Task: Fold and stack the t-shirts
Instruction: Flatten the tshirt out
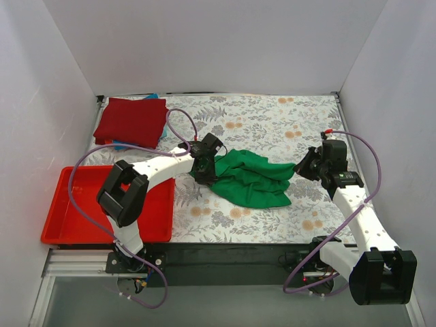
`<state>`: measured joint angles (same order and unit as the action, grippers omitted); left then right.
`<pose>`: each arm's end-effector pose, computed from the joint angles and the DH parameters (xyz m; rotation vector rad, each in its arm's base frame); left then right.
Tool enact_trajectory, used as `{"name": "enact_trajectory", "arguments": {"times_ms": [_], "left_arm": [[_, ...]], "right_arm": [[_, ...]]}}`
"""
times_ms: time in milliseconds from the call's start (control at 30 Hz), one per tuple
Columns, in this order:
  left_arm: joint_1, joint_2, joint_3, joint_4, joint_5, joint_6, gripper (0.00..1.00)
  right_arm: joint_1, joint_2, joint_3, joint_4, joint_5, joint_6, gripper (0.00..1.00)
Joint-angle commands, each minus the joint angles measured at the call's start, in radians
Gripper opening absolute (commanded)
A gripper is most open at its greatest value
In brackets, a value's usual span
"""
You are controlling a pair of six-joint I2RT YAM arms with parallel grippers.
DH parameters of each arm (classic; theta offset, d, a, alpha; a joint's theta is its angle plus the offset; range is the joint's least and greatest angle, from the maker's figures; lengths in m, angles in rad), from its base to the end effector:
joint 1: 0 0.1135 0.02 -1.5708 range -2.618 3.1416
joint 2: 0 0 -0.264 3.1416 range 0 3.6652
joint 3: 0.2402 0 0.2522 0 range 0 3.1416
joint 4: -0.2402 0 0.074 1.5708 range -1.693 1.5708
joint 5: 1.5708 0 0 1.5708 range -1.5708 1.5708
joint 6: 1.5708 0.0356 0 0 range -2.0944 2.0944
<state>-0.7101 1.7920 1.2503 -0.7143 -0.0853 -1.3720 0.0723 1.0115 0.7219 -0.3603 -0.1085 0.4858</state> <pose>0.2694 -0.2276 0.1921 -0.9579 2.7277 -0.3336 0.2181 0.0197 0.2586 0.4024 2.2137 0.4247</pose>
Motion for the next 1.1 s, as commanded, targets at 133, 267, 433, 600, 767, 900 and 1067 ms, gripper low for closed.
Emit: {"name": "enact_trajectory", "arguments": {"times_ms": [133, 267, 433, 600, 767, 900, 1067], "left_arm": [[-0.002, -0.040, 0.063, -0.065, -0.065, 0.011, 0.02], [0.001, -0.071, 0.125, -0.140, -0.171, 0.030, 0.02], [0.066, -0.109, 0.182, -0.208, -0.229, 0.053, 0.00], [0.231, -0.174, 0.267, -0.171, -0.179, 0.079, 0.00], [0.354, -0.125, 0.628, -0.142, -0.122, 0.083, 0.00], [0.409, -0.034, 1.018, -0.146, -0.105, 0.064, 0.00], [0.423, -0.152, 1.045, 0.057, -0.077, 0.044, 0.00]], "right_arm": [[-0.005, -0.017, 0.004, 0.006, -0.003, -0.016, 0.01], [-0.005, -0.013, 0.042, 0.000, 0.023, -0.016, 0.01], [-0.017, 0.050, 0.181, -0.026, 0.056, -0.053, 0.01], [-0.026, 0.116, 0.353, -0.032, 0.070, -0.049, 0.01], [-0.031, 0.196, 0.634, -0.051, 0.104, -0.064, 0.01], [-0.035, 0.259, 0.873, -0.080, 0.177, -0.092, 0.01], [-0.039, 0.260, 1.102, -0.098, 0.265, -0.138, 0.01]]}}
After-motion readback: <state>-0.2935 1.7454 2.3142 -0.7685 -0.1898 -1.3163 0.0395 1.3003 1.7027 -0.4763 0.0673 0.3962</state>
